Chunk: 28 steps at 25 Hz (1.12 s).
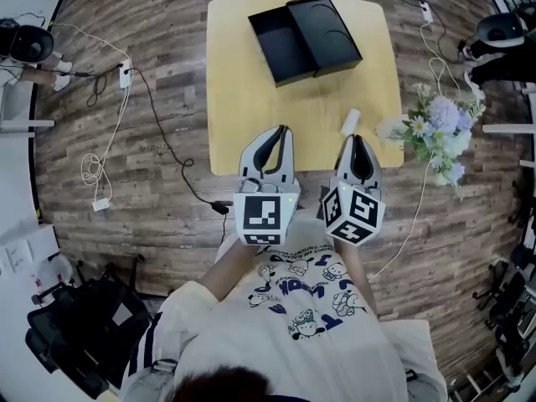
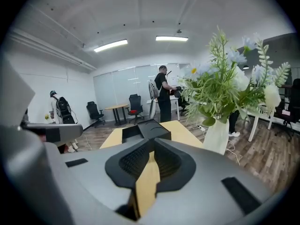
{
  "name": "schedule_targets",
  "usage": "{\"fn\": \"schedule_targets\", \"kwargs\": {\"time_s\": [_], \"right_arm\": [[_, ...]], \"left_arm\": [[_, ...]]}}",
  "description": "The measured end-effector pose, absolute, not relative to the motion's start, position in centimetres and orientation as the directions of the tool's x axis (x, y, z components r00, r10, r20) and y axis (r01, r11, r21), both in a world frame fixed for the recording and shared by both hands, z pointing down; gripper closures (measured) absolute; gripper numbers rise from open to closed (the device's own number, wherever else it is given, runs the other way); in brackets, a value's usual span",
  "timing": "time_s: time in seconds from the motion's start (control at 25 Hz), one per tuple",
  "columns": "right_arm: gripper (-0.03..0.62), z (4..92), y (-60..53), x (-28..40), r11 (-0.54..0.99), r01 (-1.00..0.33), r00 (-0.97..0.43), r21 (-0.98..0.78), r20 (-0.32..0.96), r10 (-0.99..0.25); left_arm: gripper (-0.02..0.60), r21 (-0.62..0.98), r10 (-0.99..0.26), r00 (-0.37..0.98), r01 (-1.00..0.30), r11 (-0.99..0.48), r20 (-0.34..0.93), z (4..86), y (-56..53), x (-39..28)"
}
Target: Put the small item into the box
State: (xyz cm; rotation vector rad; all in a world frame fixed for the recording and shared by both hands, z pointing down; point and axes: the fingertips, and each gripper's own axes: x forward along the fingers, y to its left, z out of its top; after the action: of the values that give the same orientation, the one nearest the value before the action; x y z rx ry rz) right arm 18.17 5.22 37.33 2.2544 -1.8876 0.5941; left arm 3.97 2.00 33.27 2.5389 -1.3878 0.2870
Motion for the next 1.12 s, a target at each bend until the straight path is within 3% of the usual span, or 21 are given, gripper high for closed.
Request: {"fn": "schedule_targets", "kwargs": {"time_s": [0.44,1.12], "right_arm": [[0.546,41.2,2.4,19.4,-0.246,-0.957,0.142,-0.155,0.489,-0.861],[0.546,46.3,1.3,21.8,-0.400,-0.910,0.250,-0.112,0.623,-0.742]], "left_arm": [[0.560,0.133,-0.785,0.516,-0.854,-0.503,0.343,35.3,-1.4,4.0],[0.560,0.165,-0.677,0.592,-0.793,-0.587,0.438,38.2,-5.7,5.1]]}}
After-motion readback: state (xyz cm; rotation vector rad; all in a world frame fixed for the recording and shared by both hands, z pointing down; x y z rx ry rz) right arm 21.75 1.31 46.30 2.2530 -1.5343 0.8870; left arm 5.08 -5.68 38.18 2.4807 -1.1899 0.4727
